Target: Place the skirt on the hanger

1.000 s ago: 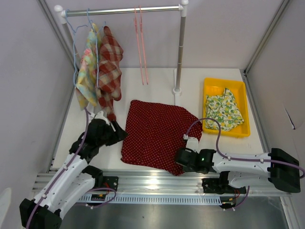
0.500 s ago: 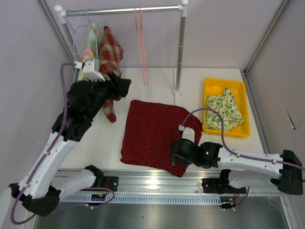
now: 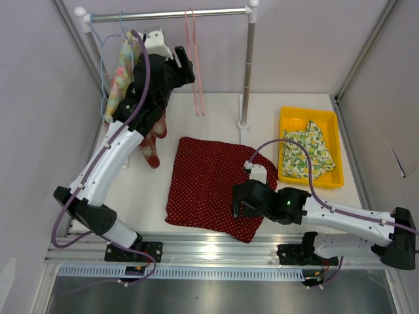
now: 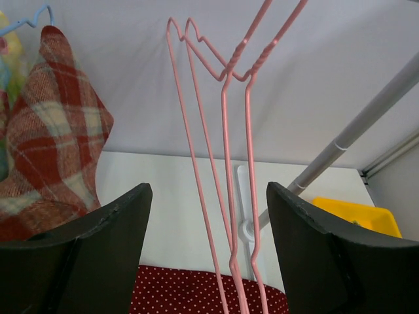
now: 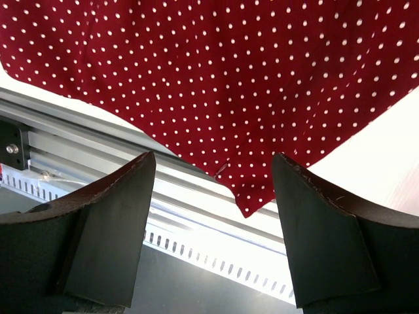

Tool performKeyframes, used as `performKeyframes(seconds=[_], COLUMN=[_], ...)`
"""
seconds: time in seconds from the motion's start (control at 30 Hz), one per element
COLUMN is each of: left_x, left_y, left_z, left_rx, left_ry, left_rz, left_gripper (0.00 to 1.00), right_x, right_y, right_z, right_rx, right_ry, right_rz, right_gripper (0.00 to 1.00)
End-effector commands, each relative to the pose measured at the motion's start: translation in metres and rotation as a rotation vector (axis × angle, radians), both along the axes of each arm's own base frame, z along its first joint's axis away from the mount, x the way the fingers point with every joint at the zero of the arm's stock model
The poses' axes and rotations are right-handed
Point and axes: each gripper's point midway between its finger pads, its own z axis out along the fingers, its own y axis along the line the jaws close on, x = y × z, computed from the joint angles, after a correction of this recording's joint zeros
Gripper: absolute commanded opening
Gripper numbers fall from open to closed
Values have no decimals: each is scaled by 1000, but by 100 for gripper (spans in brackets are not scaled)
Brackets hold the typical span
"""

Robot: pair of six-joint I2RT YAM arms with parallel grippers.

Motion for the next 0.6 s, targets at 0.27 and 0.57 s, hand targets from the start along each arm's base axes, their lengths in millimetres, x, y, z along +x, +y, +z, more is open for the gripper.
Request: performKeyframes(seconds=[0.27, 0.57], left_x=[37, 64], left_y=[3, -3], left_z=[32, 13], left_rx=[40, 58], left_ry=[-45, 5], left_rz=[52, 66], left_gripper=[76, 72], right_x=[9, 8], right_y=[-5, -15], right_z=[19, 18], right_rx=[29, 45], right_ry=[-48, -44], right_rz=[-10, -26], right_gripper=[76, 76])
